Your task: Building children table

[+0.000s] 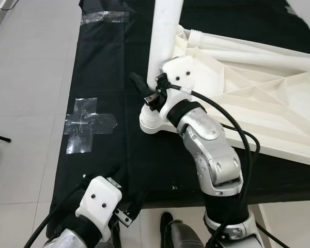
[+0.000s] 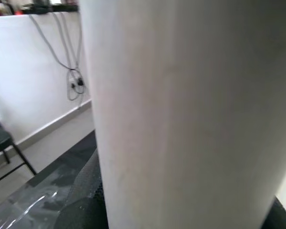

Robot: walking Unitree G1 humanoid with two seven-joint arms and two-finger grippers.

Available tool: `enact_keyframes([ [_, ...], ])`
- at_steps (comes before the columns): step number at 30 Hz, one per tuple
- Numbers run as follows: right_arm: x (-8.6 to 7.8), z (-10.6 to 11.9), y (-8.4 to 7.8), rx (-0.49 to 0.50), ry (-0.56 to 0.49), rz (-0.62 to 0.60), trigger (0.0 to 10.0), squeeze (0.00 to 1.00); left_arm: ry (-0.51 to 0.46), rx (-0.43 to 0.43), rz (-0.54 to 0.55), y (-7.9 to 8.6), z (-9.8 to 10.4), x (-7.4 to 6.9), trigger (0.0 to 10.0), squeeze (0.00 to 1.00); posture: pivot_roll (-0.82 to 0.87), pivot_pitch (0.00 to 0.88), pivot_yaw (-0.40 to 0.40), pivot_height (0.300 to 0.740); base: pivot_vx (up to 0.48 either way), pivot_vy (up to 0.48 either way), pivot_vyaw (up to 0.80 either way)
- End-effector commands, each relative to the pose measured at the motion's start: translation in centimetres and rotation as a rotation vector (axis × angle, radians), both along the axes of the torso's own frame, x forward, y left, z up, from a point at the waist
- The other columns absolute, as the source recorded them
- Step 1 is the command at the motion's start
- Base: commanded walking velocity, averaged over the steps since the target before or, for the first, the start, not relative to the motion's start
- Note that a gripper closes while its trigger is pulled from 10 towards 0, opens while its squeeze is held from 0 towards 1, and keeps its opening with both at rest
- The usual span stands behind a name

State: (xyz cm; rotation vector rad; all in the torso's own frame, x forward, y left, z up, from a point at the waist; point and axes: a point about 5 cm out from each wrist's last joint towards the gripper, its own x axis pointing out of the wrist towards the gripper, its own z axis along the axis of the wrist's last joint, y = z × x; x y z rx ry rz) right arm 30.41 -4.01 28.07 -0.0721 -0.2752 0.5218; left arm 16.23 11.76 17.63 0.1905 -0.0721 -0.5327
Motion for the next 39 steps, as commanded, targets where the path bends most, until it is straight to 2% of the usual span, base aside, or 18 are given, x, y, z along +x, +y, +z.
enact_keyframes([
  [1,0.8,-6.0,-1.0,-0.04,0.299,-0.138,10.0,0.0,0.014,-0.002,0.017,0.2,-0.5,0.0,10.0,0.0,-0.01,0.35,-0.088,0.74,0.0,0.0,0.0],
  [4,0.6,-6.1,-1.0,-0.041,0.3,-0.147,10.0,0.0,0.002,-0.003,0.047,0.6,-0.3,0.5,10.0,0.0,0.0,0.344,-0.089,0.74,0.0,0.0,0.0],
  [6,0.4,-6.3,-1.2,-0.021,0.292,-0.156,10.0,0.0,-0.073,0.004,0.169,2.6,1.0,2.4,10.0,0.0,0.01,0.318,-0.086,0.74,0.0,0.0,0.0],
  [8,0.4,-6.3,-1.2,-0.021,0.292,-0.156,10.0,0.0,-0.073,0.004,0.169,2.6,1.0,2.4,10.0,0.0,0.01,0.318,-0.086,0.74,0.0,0.0,0.0],
  [10,0.3,-6.4,-1.1,0.004,0.276,-0.148,10.0,0.0,-0.157,0.003,0.257,4.8,2.9,4.2,10.0,0.0,0.02,0.297,-0.078,0.74,0.0,0.0,0.0],
  [15,0.2,-6.6,-1.0,0.034,0.264,-0.137,10.0,0.0,-0.237,0.02,0.298,6.5,4.9,5.5,10.0,0.0,0.02,0.289,-0.07,0.74,0.0,0.0,0.0],
  [16,0.1,-6.8,-0.9,0.045,0.26,-0.134,10.0,0.0,-0.281,0.029,0.312,7.3,6.1,6.1,10.0,0.0,0.03,0.283,-0.063,0.74,0.0,0.0,0.0],
  [17,0.1,-6.8,-0.9,0.045,0.26,-0.134,10.0,0.0,-0.281,0.029,0.312,7.3,6.1,6.1,10.0,0.0,0.03,0.283,-0.063,0.74,0.0,0.0,0.0],
  [20,0.0,-7.3,-0.9,0.055,0.259,-0.137,10.0,0.0,-0.355,0.013,0.304,8.3,8.8,7.1,10.0,0.0,0.03,0.273,-0.051,0.74,0.0,0.0,0.0],
  [21,0.0,-7.5,-0.9,0.057,0.259,-0.138,10.0,0.0,-0.37,-0.037,0.228,8.0,10.3,7.7,10.0,0.0,0.04,0.259,-0.042,0.74,0.0,0.0,0.0],
  [23,0.0,-7.5,-0.9,0.057,0.259,-0.138,10.0,0.0,-0.37,-0.037,0.228,8.0,10.3,7.7,10.0,0.0,0.04,0.259,-0.042,0.74,0.0,0.0,0.0],
  [26,0.1,-7.5,-0.4,0.068,0.243,-0.122,10.0,0.0,-0.393,-0.16,-0.151,5.8,15.5,8.6,10.0,0.0,0.04,0.235,-0.027,0.74,0.0,0.0,0.0],
  [28,0.2,-7.3,-0.1,0.071,0.231,-0.113,10.0,0.0,-0.407,-0.175,-0.292,5.1,17.5,8.5,10.0,0.0,0.04,0.229,-0.024,0.74,0.0,0.0,0.0],
  [29,0.2,-7.3,-0.1,0.071,0.231,-0.113,10.0,0.0,-0.407,-0.175,-0.292,5.1,17.5,8.5,10.0,0.0,0.04,0.229,-0.024,0.74,0.0,0.0,0.0],
  [30,0.3,-7.2,0.1,0.077,0.221,-0.106,10.0,0.0,-0.404,-0.175,-0.423,4.3,19.1,8.5,10.0,0.0,0.05,0.221,-0.021,0.74,0.0,0.0,0.0],
  [33,0.3,-7.1,0.2,0.079,0.216,-0.102,10.0,0.0,-0.394,-0.168,-0.488,3.8,19.5,8.5,10.0,0.0,0.05,0.216,-0.018,0.74,0.0,0.0,0.0],
  [36,0.5,-6.9,0.7,0.081,0.203,-0.086,10.0,0.0,-0.373,-0.083,-0.614,2.7,20.3,9.2,10.0,0.0,0.06,0.204,-0.015,0.74,0.0,0.0,0.0],
  [39,0.5,-6.6,1.1,0.083,0.191,-0.067,10.0,0.0,-0.387,-0.004,-0.614,2.0,21.1,10.6,10.0,0.0,0.05,0.2,-0.011,0.74,0.0,0.0,0.0],
])
